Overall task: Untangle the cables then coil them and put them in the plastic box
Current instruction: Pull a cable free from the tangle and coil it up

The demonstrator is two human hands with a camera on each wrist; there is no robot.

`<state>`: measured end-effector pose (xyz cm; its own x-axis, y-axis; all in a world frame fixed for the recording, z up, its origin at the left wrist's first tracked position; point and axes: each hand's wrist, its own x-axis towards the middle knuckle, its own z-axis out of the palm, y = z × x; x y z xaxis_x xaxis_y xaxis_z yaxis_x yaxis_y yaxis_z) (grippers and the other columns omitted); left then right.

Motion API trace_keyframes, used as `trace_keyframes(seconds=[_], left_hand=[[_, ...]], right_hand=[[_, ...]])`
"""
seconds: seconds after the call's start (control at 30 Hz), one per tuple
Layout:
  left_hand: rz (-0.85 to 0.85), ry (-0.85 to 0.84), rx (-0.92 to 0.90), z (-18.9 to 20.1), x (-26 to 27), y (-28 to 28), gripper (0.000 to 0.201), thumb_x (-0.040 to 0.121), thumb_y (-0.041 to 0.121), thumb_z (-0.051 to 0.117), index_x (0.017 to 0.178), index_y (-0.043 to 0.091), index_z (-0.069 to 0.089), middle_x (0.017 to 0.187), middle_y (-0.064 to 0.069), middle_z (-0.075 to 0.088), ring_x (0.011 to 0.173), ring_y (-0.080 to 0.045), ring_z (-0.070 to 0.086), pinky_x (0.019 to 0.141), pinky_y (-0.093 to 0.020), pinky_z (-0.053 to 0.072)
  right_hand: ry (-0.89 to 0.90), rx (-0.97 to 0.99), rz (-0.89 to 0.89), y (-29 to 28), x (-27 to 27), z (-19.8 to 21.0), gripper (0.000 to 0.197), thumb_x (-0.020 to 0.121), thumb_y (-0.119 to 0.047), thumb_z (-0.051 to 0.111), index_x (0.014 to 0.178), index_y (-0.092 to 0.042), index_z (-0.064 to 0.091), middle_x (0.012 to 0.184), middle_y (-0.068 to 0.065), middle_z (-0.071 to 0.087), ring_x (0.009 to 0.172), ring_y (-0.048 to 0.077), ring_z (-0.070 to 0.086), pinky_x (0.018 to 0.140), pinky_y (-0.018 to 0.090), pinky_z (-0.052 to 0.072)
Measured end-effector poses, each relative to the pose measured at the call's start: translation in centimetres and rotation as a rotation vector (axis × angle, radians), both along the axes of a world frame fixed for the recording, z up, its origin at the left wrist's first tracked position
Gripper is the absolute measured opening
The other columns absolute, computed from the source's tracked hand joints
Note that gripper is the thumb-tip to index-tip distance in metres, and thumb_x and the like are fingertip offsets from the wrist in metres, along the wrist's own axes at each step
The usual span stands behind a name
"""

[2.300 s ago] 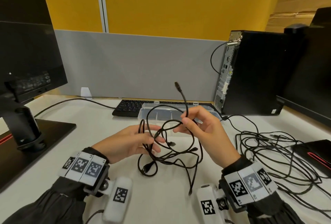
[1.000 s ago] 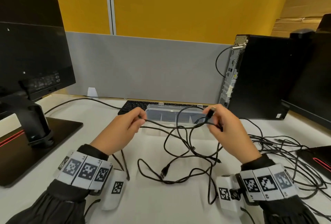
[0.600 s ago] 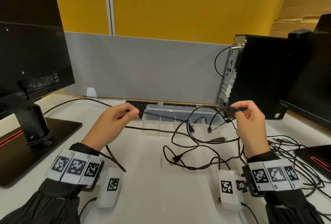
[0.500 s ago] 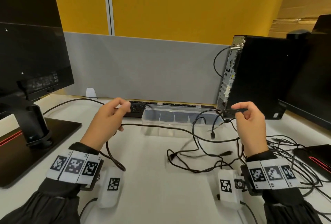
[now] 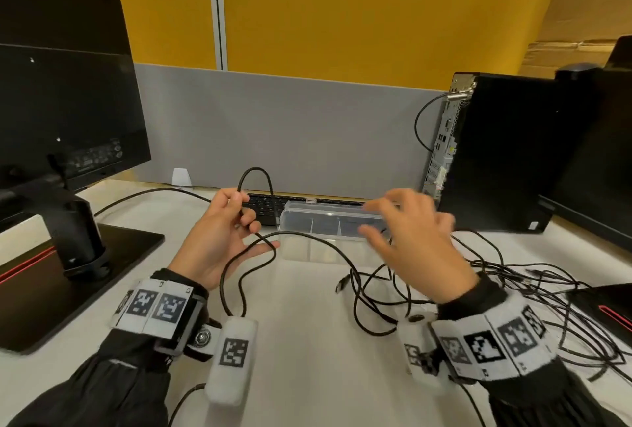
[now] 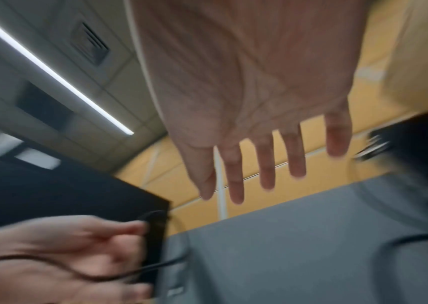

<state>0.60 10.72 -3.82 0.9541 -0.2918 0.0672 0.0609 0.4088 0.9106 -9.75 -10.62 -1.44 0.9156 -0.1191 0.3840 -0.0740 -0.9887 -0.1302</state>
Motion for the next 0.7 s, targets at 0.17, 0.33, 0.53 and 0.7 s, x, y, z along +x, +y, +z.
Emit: trace_keyframes(seconds=[0.17, 0.33, 0.53, 0.7], left_hand=[[-0.060, 0.003, -0.101, -0.2, -0.8, -1.0, 0.020, 0.101, 0.029, 0.032, 0.089, 0.021, 0.045, 0.068, 0.001, 0.041, 0.065, -0.012, 0.042, 0.080, -0.050, 0.055], [0.070, 0.023, -0.216, 0.5, -1.5, -1.6, 0.020, 0.102, 0.027, 0.030, 0.086, 0.023, 0.041, 0.068, 0.003, 0.033, 0.062, -0.010, 0.033, 0.071, -0.033, 0.047], [0.071, 0.090, -0.274, -0.1, -1.4, -1.8, 0.015, 0.099, 0.023, 0.040, 0.085, 0.022, 0.040, 0.067, 0.004, 0.035, 0.062, -0.009, 0.036, 0.093, -0.051, 0.046], [0.141, 0.078, -0.151, -0.3, -0.4, -1.2, 0.014, 0.096, 0.017, 0.047, 0.084, 0.019, 0.041, 0.074, 0.001, 0.041, 0.068, -0.012, 0.041, 0.072, -0.036, 0.047]], right_hand=[[0.321, 0.083, 0.320, 5.0, 1.7, -0.3, 0.056, 0.091, -0.055, 0.042, 0.140, -0.030, 0.030, 0.143, -0.001, 0.034, 0.132, 0.017, 0.027, 0.108, 0.041, 0.030], [-0.012, 0.011, 0.388, 6.8, 1.2, -2.4, 0.037, 0.089, -0.052, 0.045, 0.117, -0.029, 0.052, 0.139, -0.009, 0.031, 0.129, 0.011, 0.019, 0.099, 0.036, 0.023], [0.441, 0.552, 0.670, 7.3, 1.5, -2.6, 0.043, 0.102, -0.031, 0.029, 0.099, -0.013, 0.069, 0.108, -0.001, 0.061, 0.099, 0.012, 0.050, 0.089, 0.030, 0.039], [0.437, 0.789, 0.623, 5.3, 0.9, -0.6, 0.041, 0.096, -0.046, 0.039, 0.081, -0.015, 0.061, 0.085, -0.012, 0.060, 0.087, 0.010, 0.060, 0.068, 0.025, 0.045]])
